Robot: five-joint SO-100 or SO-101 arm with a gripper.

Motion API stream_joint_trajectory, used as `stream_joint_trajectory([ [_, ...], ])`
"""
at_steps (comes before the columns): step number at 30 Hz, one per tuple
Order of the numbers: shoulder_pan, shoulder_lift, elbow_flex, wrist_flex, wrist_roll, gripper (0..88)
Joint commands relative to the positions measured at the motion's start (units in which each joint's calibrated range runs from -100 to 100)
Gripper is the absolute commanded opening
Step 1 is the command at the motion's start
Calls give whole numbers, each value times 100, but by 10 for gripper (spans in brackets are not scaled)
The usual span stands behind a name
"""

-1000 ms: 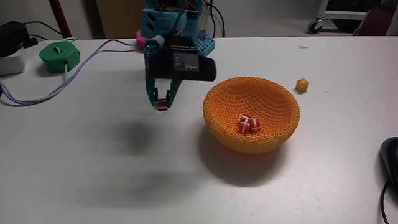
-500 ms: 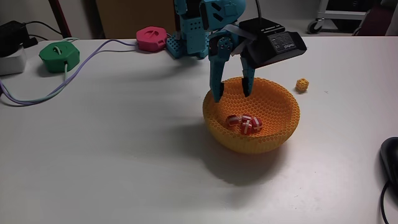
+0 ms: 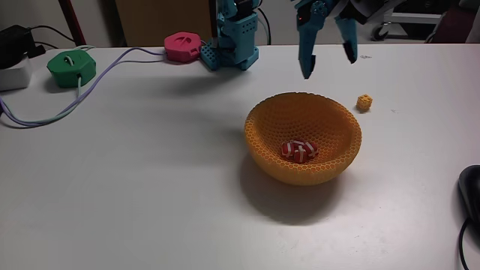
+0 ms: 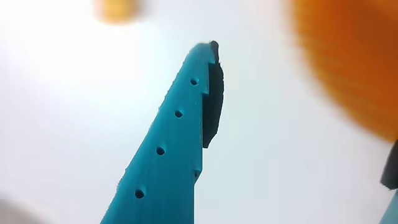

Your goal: Place cube pieces into the yellow basket

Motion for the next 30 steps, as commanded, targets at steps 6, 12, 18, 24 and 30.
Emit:
stream_joint_trajectory([
  [6,-1471,-147,1050,-1988,-1148,448],
  [12,-1508,440,2234,-4264,-1055,440],
  [18,-1433,1349,2600,-5845,-967,428],
  [24,-1471,2343,2571,-7036,-894,422],
  [30,-1620,2836,2417,-7340,-899,402],
])
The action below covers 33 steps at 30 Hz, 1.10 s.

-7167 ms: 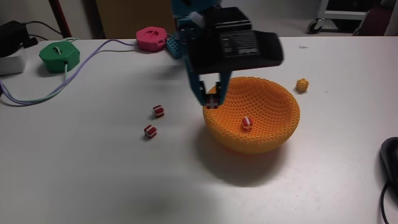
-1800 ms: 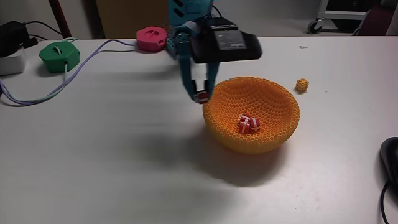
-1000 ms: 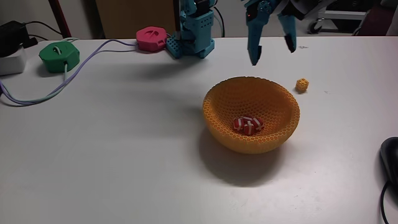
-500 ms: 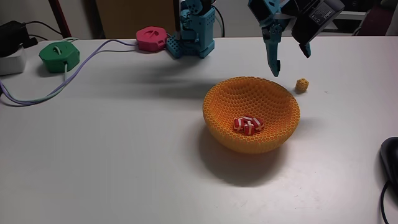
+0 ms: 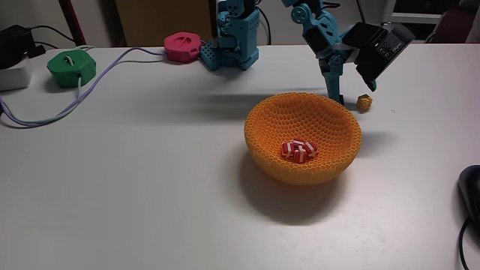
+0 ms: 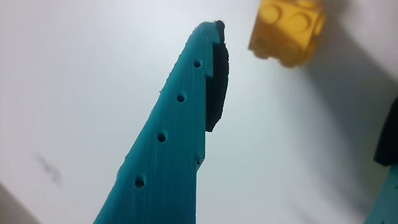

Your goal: Place cube pieces into the yellow basket

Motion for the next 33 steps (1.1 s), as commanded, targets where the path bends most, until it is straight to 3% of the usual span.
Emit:
stream_joint_trajectory([
  [1,-130,196,-232,-269,24,396],
  [9,-167,953,-444,-625,190,332],
  [14,28,1162,-483,-573,357,16],
  [22,392,716,-348,-112,777,0],
  [25,653,-98,-723,1226,879,0],
  [33,1995,-1537,-4199,7081,1587,0],
])
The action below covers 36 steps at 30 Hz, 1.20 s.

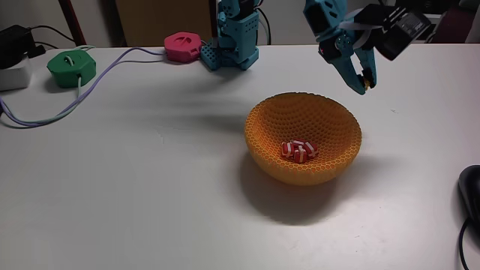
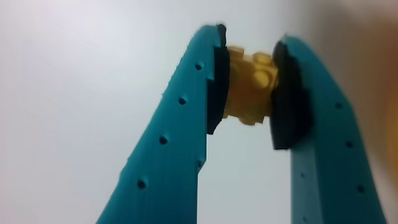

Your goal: Place cube pieces into the yellow basket

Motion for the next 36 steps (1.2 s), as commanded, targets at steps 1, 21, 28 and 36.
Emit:
stream_joint_trajectory([
  [1,739,-418,-2012,2490,376,0],
  [21,3899,-1223,-933,1908,3199,256],
  [28,4896,-3145,1532,665,4454,0],
  [36,5604,-4916,3756,891,5397,0],
])
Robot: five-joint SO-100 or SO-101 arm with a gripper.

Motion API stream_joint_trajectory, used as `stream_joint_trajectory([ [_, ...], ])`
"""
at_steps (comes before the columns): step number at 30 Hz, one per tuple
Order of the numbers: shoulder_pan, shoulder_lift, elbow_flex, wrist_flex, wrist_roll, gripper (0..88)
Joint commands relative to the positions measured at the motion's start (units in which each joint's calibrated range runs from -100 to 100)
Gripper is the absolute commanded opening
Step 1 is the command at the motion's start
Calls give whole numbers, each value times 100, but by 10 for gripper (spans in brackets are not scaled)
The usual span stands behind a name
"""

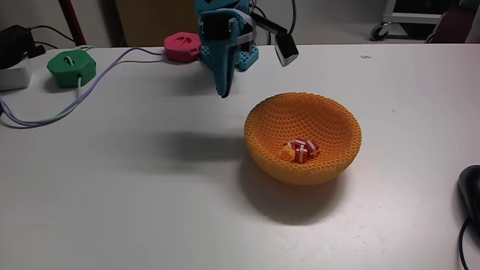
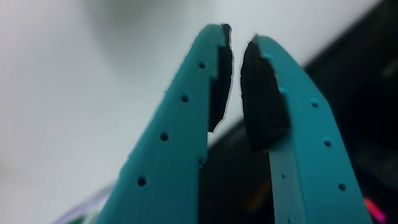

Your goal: Place cube pieces into the yellow basket

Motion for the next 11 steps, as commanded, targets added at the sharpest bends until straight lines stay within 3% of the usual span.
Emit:
stream_joint_trajectory([
  [1,254,-951,884,148,166,0],
  [11,906,-3082,1952,1599,396,0],
])
